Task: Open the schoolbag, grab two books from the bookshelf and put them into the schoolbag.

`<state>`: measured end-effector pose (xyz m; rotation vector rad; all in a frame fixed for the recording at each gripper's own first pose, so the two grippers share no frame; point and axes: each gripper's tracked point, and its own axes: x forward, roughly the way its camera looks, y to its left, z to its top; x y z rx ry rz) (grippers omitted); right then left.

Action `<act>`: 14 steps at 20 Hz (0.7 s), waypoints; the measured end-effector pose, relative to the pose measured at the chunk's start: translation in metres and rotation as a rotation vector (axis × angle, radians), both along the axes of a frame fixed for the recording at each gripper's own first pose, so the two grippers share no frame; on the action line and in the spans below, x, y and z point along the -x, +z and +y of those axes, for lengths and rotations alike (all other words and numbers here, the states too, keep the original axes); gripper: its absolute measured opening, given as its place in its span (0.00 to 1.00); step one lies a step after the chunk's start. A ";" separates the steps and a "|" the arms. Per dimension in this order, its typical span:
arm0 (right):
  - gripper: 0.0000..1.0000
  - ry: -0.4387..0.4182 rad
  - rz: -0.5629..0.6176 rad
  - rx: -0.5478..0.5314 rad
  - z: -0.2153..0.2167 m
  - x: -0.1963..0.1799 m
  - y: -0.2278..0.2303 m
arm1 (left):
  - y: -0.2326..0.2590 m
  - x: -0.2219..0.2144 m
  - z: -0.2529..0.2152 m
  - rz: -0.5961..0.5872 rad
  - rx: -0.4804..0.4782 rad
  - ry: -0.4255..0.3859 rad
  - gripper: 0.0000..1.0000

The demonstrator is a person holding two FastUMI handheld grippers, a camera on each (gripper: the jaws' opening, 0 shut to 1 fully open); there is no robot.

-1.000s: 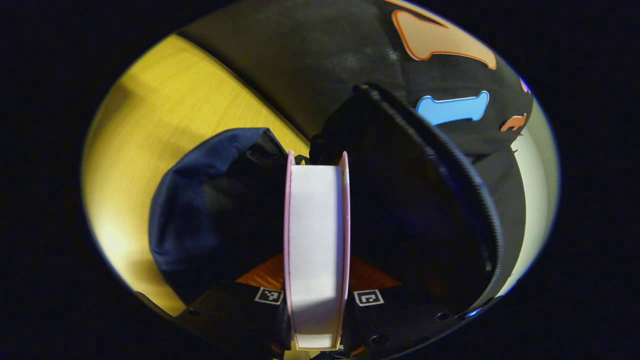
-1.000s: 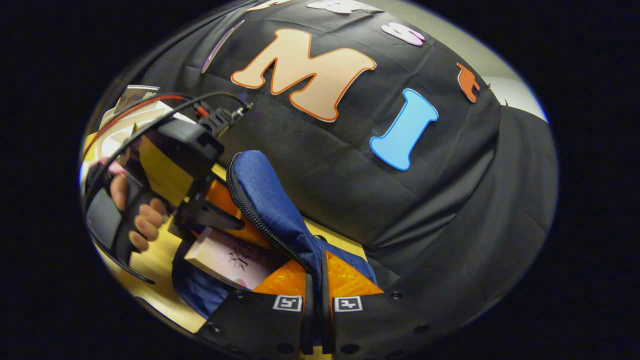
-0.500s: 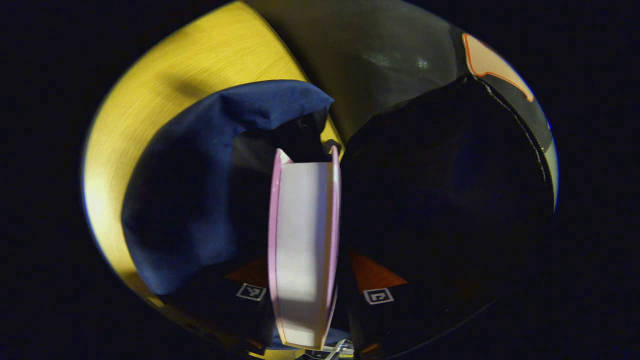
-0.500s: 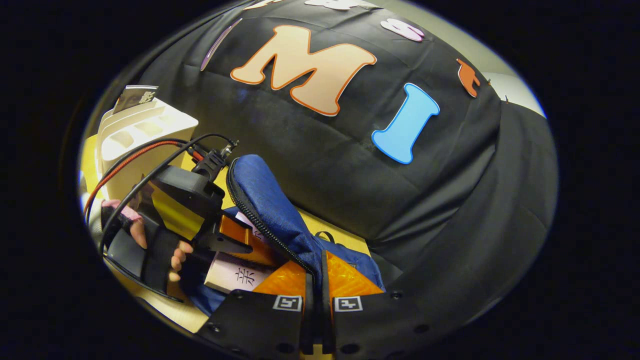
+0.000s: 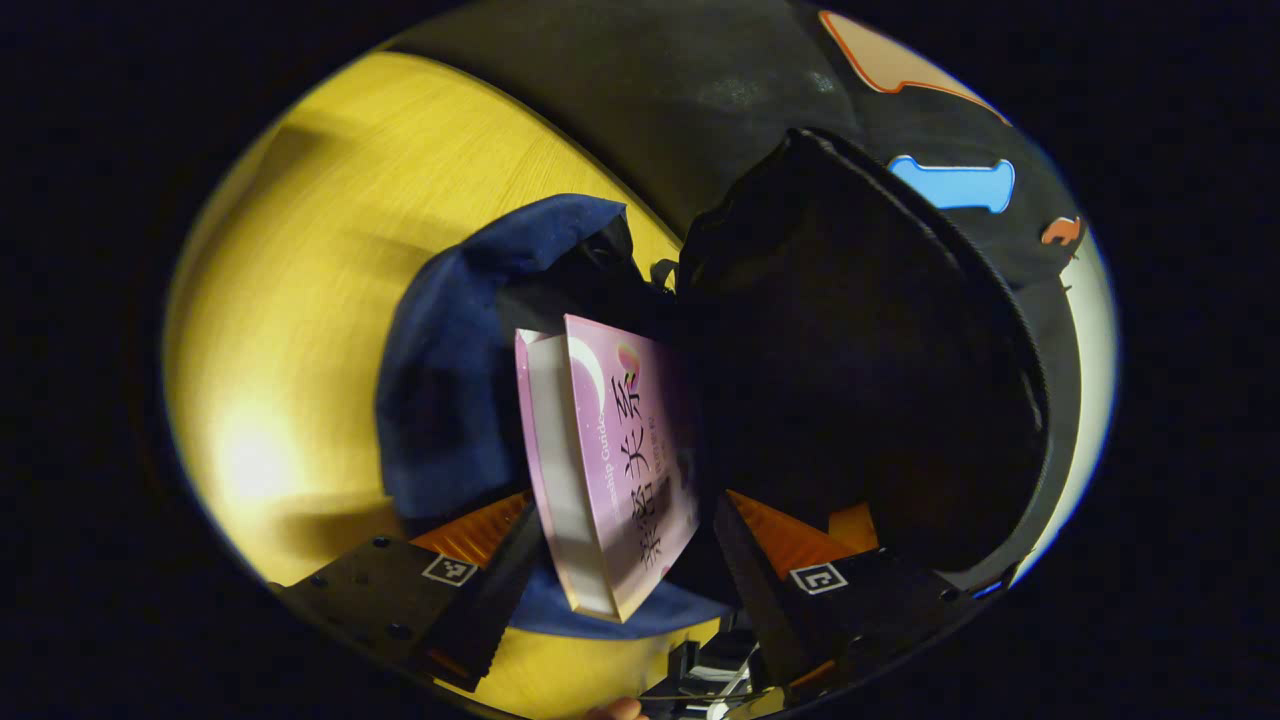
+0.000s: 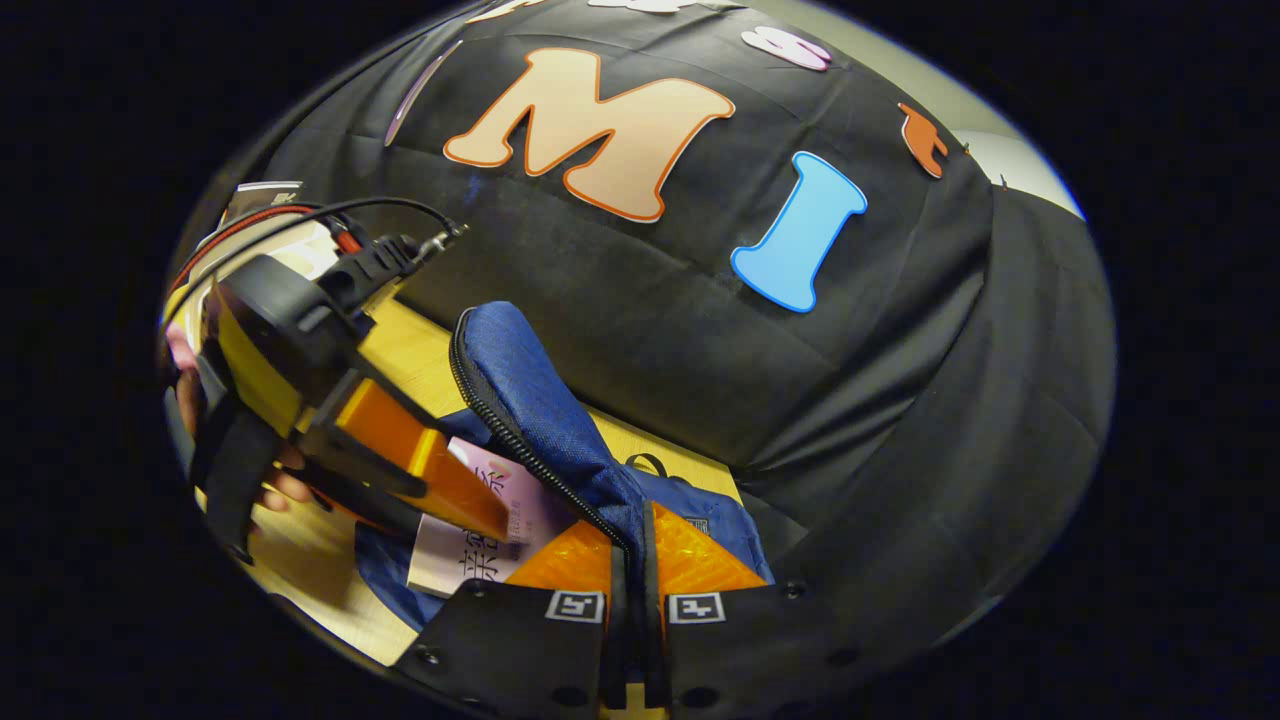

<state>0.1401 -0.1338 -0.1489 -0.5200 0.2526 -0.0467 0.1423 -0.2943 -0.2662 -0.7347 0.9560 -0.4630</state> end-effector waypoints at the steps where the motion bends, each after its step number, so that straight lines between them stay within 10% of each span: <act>1: 0.07 0.000 0.003 0.000 0.000 0.002 0.000 | 0.010 0.008 0.005 -0.005 -0.005 -0.004 0.97; 14: 0.10 0.000 0.011 0.039 -0.005 0.010 -0.006 | 0.190 0.057 0.119 -0.246 -0.175 0.066 0.96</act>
